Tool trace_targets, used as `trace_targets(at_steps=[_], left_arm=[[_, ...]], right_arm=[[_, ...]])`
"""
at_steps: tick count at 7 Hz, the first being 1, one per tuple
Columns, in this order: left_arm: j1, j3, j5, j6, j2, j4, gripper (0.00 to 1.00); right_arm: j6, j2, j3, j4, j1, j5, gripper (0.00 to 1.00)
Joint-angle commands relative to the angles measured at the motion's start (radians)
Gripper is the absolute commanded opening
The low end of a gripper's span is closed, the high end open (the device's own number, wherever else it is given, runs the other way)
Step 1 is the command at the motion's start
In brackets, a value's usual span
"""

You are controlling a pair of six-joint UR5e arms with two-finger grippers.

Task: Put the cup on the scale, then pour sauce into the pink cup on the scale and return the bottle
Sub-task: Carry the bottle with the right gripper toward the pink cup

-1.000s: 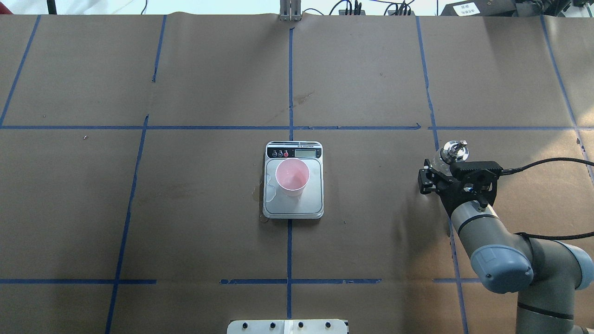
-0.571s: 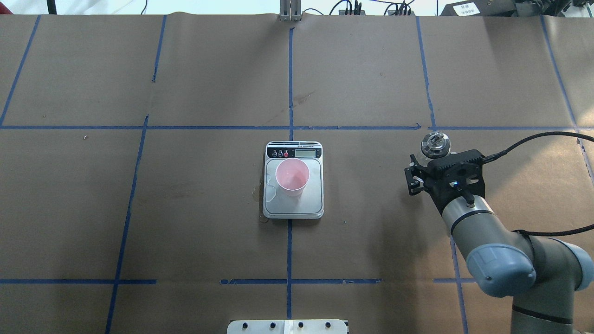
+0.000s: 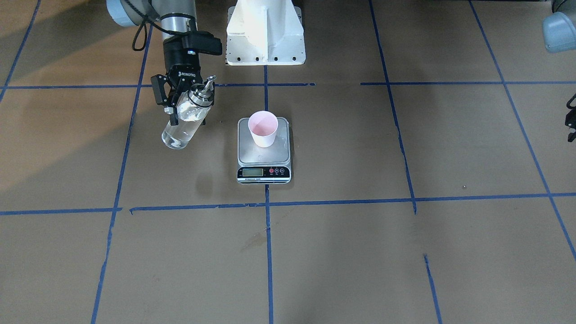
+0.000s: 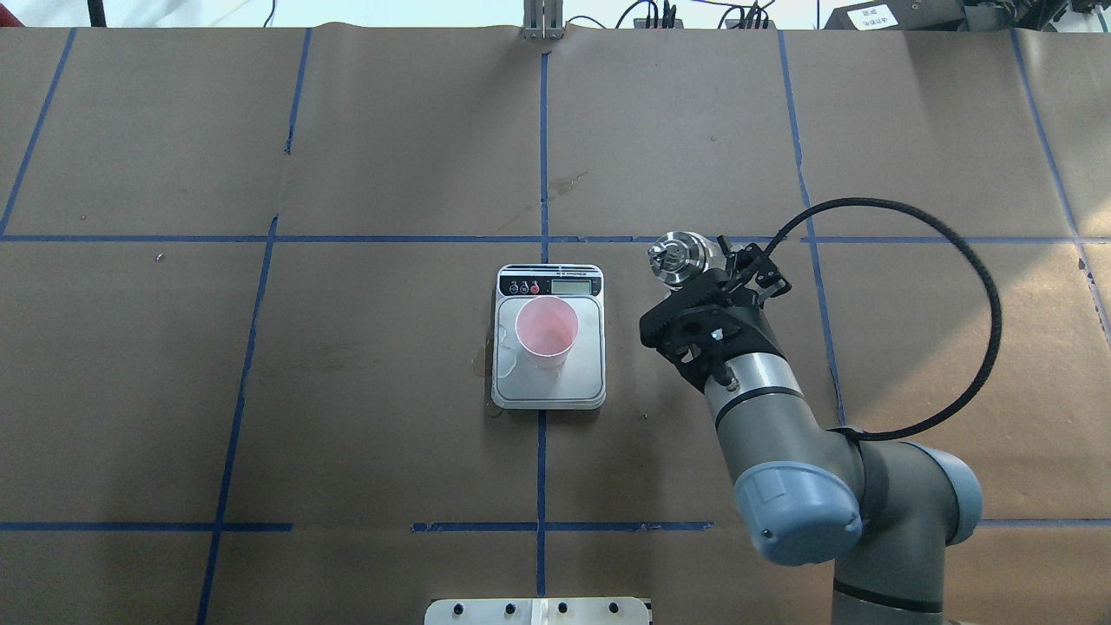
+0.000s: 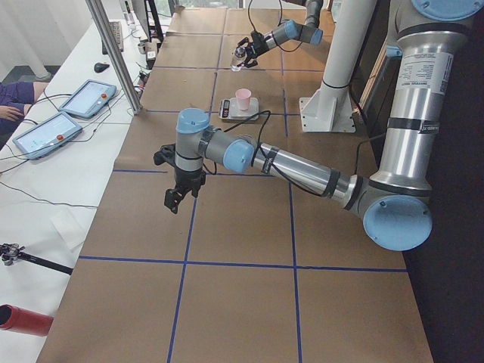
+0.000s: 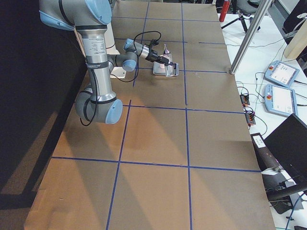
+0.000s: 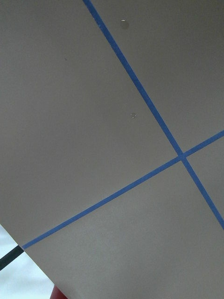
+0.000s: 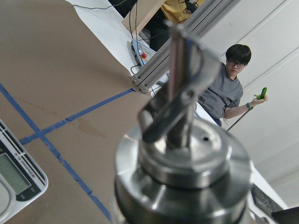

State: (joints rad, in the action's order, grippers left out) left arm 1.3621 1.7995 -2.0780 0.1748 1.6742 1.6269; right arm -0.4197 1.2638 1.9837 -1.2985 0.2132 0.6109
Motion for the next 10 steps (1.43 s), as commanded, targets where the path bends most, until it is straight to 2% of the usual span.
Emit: trace_targets(at_steps=[1,3,5,6,7,10], left_arm=[[0.002,-0.002,-0.001,0.0,0.001,-0.006,1.0],[0.002,-0.011,-0.001,0.0,0.001,-0.006,1.0],[0.0,-0.011,-0.001,0.0,0.002,-0.006,1.0],[0.002,-0.011,-0.001,0.0,0.002,-0.006,1.0],[0.0,-0.017,-0.001,0.0,0.004,-0.006,1.0],[0.0,-0.034,0.001,0.0,0.012,-0.004,1.0]], right_arm=[[0.085,-0.085,-0.037,-0.277,-0.034,-0.149,0.0],[0.167,-0.103,-0.051,-0.331,-0.031,-0.178,0.0],[0.218,-0.106,-0.129,-0.337,-0.028,-0.31,0.0],[0.249,-0.104,-0.135,-0.338,-0.026,-0.332,0.0],[0.368,-0.106,-0.135,-0.349,-0.025,-0.362,0.0],[0.54,-0.106,-0.135,-0.349,-0.02,-0.382,0.0]])
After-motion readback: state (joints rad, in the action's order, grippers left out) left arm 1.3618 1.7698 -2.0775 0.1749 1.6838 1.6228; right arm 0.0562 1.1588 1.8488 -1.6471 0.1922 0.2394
